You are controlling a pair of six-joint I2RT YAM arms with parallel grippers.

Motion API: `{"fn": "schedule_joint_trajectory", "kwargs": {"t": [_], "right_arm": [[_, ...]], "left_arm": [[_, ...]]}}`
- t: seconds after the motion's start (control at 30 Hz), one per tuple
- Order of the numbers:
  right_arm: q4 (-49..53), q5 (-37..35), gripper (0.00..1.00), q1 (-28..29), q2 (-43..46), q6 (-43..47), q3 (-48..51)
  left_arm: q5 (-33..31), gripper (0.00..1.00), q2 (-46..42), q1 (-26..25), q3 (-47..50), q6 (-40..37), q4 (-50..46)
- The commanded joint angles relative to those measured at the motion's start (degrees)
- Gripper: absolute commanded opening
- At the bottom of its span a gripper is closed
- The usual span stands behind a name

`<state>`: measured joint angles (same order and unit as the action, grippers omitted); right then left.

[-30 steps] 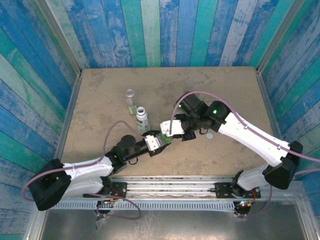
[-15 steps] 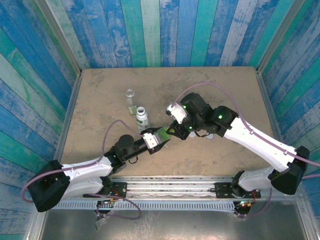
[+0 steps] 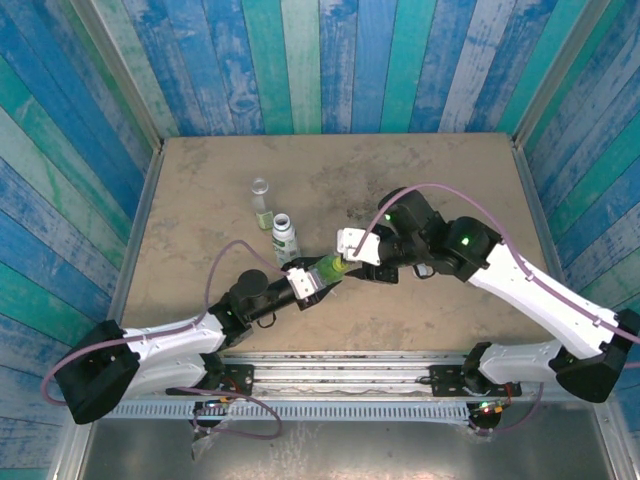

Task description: Screw on the bottle caps

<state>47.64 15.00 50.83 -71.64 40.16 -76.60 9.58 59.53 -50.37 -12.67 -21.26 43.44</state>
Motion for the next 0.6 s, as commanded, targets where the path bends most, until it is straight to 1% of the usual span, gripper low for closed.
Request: {"fn": "schedule_joint_trajectory", "kwargs": {"t": [0.0, 0.27, 0.33, 0.47, 0.53, 0.57], "right_arm": [[5.6, -0.7, 0.51, 0.0, -3.3, 15.0, -3.9], [8.3, 0.3, 0.44, 0.1, -7.6, 17.5, -6.0], [8.4, 0.5, 0.41, 0.0, -8.1, 17.3, -6.1], [8.2, 1.3, 0.31, 0.0, -9.1, 15.8, -6.6], [8.0, 2.2, 0.31, 0.0, -9.2, 15.2, -6.7], [7.5, 2.7, 0.33, 0.0, -9.1, 14.7, -6.5]], "left_arm": [[1.0, 0.60, -1.8, -0.2, 0.8, -1.0, 0.3], [0.7, 0.60, -2.5, -0.2, 1.3, -1.0, 0.3], [0.6, 0.59, -2.7, -0.3, 1.4, -1.2, 0.3], [0.6, 0.60, -2.8, -0.2, 1.4, -1.2, 0.2], [0.5, 0.60, -2.8, -0.2, 1.3, -1.1, 0.2], [0.6, 0.60, -2.8, -0.2, 1.4, -1.1, 0.3]]}}
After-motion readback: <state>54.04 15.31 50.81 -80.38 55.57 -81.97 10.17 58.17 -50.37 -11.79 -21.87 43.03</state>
